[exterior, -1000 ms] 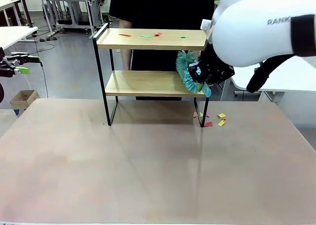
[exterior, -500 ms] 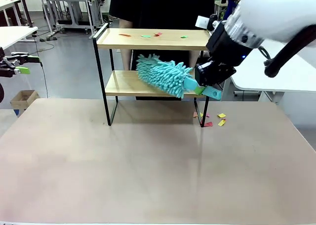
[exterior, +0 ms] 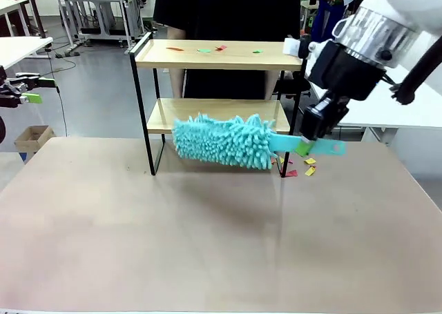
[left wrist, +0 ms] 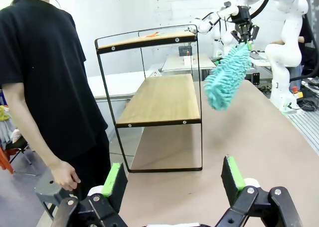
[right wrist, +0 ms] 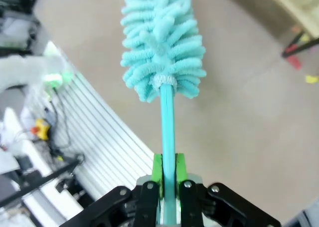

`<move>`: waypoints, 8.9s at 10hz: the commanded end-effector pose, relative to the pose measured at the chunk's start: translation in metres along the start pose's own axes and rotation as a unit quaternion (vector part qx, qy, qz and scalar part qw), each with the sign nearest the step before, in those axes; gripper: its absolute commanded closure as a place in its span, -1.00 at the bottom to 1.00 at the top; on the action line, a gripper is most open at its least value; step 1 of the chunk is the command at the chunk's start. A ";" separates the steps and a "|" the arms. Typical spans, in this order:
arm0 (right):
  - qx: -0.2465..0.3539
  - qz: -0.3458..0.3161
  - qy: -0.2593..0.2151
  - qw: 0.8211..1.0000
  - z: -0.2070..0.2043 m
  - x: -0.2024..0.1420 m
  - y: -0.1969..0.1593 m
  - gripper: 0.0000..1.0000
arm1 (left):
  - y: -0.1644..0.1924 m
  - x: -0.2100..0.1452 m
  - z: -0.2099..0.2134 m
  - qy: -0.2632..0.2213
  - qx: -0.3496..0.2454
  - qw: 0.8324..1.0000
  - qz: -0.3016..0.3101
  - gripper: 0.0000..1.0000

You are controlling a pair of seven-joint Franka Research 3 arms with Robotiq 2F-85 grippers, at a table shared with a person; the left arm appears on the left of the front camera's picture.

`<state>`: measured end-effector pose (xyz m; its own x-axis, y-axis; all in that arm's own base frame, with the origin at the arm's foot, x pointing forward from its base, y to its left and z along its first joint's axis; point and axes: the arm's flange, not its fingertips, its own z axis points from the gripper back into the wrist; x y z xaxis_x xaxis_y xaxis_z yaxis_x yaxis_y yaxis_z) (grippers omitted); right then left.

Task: Clean the shelf.
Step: Clean the specific section of the Shelf indicated by the human with the Duster.

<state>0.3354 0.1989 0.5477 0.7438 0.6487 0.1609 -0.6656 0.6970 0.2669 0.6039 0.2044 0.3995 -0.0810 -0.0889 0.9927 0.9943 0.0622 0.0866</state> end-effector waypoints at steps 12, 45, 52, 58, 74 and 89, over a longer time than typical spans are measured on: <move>-0.034 0.026 0.083 0.996 0.002 -0.149 -0.042 0.74 | -0.001 0.002 -0.001 -0.001 -0.001 1.000 -0.008 -1.00; 0.001 0.120 -0.034 0.992 0.066 -0.086 0.004 0.74 | -0.001 0.002 -0.001 -0.001 -0.001 1.000 -0.008 -1.00; 0.068 0.028 -0.234 0.969 0.139 0.019 0.106 0.74 | -0.001 0.002 -0.001 -0.001 -0.001 1.000 -0.008 -1.00; 0.038 -0.161 -0.277 0.946 0.150 0.130 0.134 0.74 | -0.001 0.002 -0.001 -0.001 -0.001 1.000 -0.008 -1.00; -0.127 -0.340 -0.247 0.899 0.124 0.269 0.212 0.74 | -0.001 0.002 -0.001 -0.001 -0.001 1.000 -0.008 -1.00; -0.165 -0.358 -0.207 0.895 0.035 0.314 0.230 0.74 | -0.001 0.002 -0.001 -0.001 -0.001 1.000 -0.008 -1.00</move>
<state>0.4207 0.5466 0.6851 0.8927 -0.0850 0.4426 0.0237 0.9895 0.1423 0.6040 0.2044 0.3993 -0.0808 -0.0889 0.9928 0.9943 0.0620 0.0865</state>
